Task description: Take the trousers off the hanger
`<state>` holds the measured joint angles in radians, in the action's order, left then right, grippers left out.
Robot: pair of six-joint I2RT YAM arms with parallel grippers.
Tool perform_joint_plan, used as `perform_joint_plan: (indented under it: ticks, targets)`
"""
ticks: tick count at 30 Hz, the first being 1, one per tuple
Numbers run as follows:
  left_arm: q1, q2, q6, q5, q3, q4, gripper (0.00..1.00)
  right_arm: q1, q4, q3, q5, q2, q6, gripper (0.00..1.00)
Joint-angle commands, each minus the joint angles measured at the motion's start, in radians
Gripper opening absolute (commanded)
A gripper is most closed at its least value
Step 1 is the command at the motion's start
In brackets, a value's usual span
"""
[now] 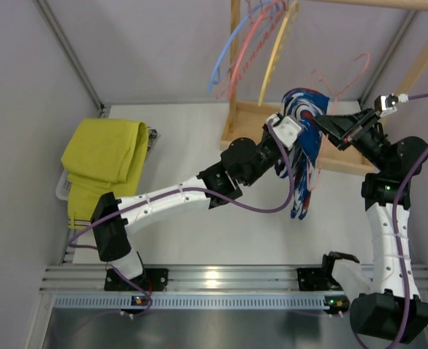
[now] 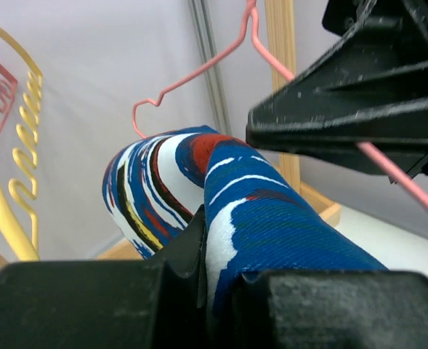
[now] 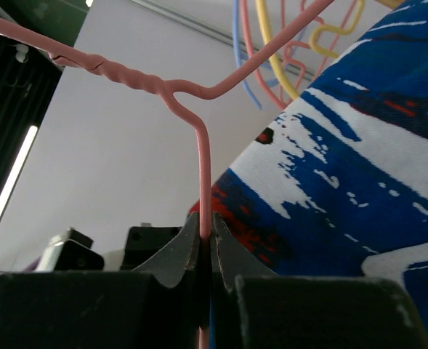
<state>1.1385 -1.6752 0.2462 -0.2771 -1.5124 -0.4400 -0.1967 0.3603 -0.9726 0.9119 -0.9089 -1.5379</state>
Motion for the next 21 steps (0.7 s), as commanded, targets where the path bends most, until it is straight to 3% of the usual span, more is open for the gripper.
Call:
perform_joint_plan:
  ticks: [1, 16, 21]
  targets:
    - [-0.006, 0.106, -0.061, -0.020, -0.124, -0.007, 0.00, 0.014, 0.068, 0.041, -0.005, 0.038, 0.090, 0.00]
    - [-0.029, 0.100, -0.018, -0.054, -0.492, 0.147, 0.00, 0.011, -0.225, 0.278, -0.037, 0.081, 0.522, 0.00]
    - [-0.029, 0.091, 0.022, -0.076, -0.587, 0.161, 0.00, 0.011, -0.258, 0.316, -0.050, 0.076, 0.581, 0.00]
